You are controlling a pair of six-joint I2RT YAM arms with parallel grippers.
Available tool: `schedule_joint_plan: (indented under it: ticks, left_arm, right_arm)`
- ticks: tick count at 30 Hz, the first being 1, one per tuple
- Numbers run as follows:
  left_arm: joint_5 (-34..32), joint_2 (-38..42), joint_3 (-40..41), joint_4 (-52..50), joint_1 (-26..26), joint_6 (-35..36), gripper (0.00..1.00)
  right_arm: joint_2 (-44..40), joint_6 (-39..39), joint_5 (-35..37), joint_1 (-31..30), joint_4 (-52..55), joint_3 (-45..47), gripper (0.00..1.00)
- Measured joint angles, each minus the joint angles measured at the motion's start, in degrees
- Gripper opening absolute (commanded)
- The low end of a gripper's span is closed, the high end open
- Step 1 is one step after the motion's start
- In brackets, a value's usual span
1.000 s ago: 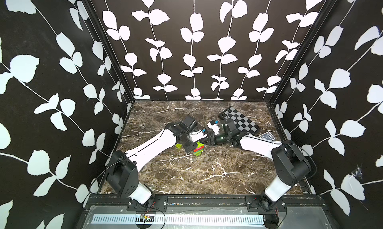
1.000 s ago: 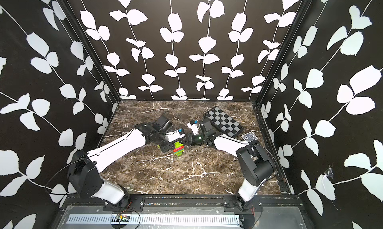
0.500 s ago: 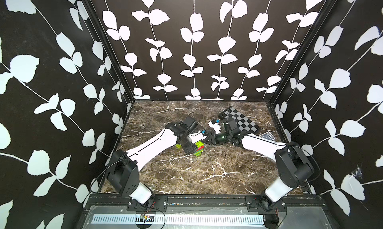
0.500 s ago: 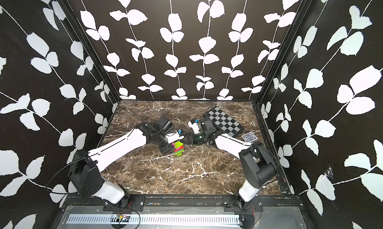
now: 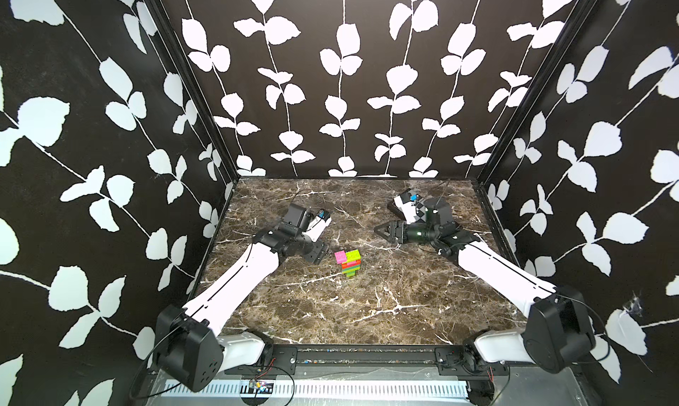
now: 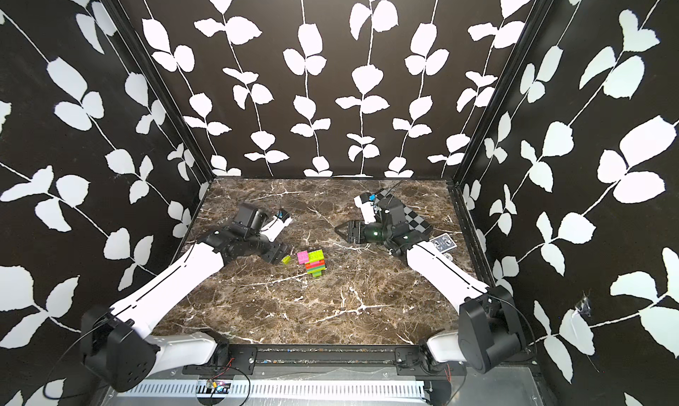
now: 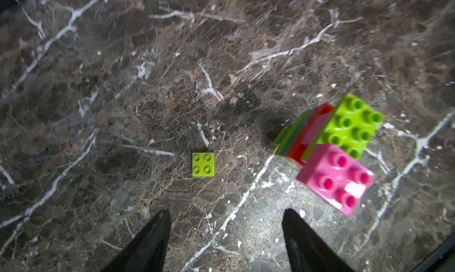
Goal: Assemble a carrot with lego
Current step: Assemble the lego brick with the lego brick, then pick up the lego brick from the center of the board.
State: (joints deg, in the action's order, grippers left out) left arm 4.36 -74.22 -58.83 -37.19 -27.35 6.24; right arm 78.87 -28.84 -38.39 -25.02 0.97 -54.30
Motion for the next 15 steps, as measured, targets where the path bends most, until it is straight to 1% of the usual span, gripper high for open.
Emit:
schedule_joint_plan:
  ticks: [4,10,12,15]
  left_arm:
    - [-0.9,-5.1,3.1,2.6,1.0,-2.1,0.75]
    - [-2.9,-13.9,3.0,4.5,1.0,-1.1,0.76]
    - [-3.5,-16.9,2.8,4.9,1.2,-0.2,0.75]
    - [-3.9,-20.9,1.8,5.3,1.3,1.1,0.70]
  right_arm:
    - [1.1,0.2,-0.2,0.7,-0.6,2.2,0.70]
    - [2.4,-0.3,-1.7,1.7,-2.8,4.6,0.70]
    - [2.5,-0.5,-2.4,1.8,-4.0,5.1,0.70]
    - [2.5,-0.6,-3.0,2.0,-5.0,5.4,0.69]
